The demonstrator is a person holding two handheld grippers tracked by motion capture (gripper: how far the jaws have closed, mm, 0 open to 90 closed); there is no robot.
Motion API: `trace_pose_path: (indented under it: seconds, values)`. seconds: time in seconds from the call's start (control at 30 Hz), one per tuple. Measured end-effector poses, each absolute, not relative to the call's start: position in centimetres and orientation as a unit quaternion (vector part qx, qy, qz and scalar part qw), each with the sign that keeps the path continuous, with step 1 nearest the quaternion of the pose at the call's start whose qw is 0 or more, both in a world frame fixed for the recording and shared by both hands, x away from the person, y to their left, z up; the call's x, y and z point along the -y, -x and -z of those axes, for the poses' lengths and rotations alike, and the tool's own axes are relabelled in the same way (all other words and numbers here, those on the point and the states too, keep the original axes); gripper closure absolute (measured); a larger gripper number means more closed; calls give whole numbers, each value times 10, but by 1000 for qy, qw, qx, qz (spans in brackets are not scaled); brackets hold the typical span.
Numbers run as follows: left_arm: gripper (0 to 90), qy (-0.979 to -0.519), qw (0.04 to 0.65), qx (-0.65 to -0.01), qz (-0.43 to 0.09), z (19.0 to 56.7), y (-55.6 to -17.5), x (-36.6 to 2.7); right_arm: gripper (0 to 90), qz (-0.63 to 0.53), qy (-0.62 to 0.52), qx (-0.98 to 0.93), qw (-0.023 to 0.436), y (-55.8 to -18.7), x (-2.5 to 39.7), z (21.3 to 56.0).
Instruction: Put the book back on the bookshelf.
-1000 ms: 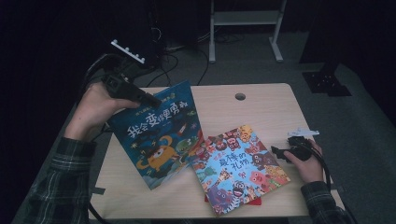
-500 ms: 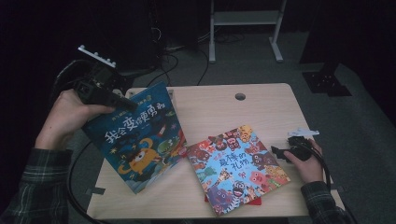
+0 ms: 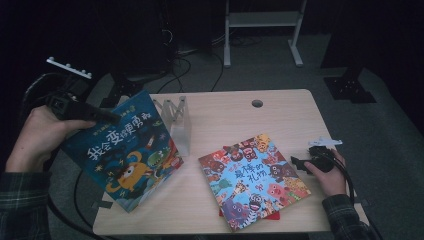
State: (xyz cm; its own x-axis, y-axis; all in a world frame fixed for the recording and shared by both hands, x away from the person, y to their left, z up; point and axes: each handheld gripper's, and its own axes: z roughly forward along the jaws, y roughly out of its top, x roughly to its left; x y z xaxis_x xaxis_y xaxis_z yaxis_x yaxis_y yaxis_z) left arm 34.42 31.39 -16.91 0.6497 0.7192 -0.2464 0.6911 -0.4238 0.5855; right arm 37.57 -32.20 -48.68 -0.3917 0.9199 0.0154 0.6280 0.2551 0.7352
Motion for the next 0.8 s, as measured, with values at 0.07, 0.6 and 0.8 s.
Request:
trace_pose_path:
  seconds: [0.07,0.6,0.8]
  values:
    - [828,-837,339,-429,-25,170,-341,-323,132,-339,-508,-762,216,-376,322,487]
    - [828,-802,321,-500,-60,179,-335,-377,132,-338,-509,-761,217,-376,323,487]
    - [828,-785,317,-528,-69,182,-343,-386,132,-338,-510,-761,217,-376,323,487]
